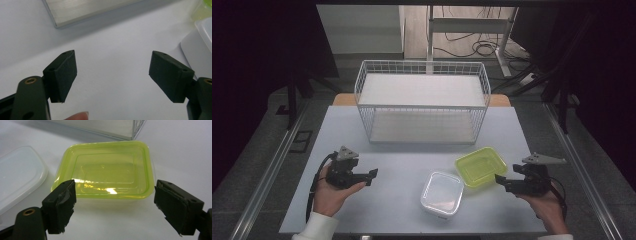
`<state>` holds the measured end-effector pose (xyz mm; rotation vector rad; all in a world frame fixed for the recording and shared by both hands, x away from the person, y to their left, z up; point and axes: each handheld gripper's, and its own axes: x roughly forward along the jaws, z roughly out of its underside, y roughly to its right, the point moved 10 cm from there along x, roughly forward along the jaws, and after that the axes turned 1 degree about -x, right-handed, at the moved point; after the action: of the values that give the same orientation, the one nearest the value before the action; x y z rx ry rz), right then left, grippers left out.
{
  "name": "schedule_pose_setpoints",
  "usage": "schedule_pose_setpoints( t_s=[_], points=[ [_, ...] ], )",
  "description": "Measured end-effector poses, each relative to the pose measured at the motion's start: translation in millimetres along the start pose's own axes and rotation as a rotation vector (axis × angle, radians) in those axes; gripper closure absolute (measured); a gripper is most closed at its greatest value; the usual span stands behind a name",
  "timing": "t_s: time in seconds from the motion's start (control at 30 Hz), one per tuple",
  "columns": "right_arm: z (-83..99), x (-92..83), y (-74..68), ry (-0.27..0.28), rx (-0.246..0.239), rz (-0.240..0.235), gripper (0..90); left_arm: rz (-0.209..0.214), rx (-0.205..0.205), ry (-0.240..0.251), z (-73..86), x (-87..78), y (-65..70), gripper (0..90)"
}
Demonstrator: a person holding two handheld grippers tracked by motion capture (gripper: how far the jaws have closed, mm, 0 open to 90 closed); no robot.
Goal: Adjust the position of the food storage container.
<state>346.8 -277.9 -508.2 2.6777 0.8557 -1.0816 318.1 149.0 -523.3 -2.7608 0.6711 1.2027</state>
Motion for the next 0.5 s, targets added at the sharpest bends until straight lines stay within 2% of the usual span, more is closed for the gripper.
schedule_pose_setpoints(
  t_s=[0.27, 0.4, 0.5],
  points=[
    [-3.5, -5.9, 2.0, 0.004, 0.022, -0.008, 20.0, -0.010, 0.032, -0.004, -2.0, -10.1, 8.2, 21.3],
    [-4.2, -1.8, 4.4, -0.012, 0.023, -0.009, 21.0, -0.014, 0.029, -0.005, 0.0, -12.5, 5.9, 20.8],
    [-5.3, 0.3, 3.7, -0.018, 0.010, -0.011, 22.1, -0.014, 0.012, -0.009, 1.7, -10.8, 2.5, 20.5]
  ],
)
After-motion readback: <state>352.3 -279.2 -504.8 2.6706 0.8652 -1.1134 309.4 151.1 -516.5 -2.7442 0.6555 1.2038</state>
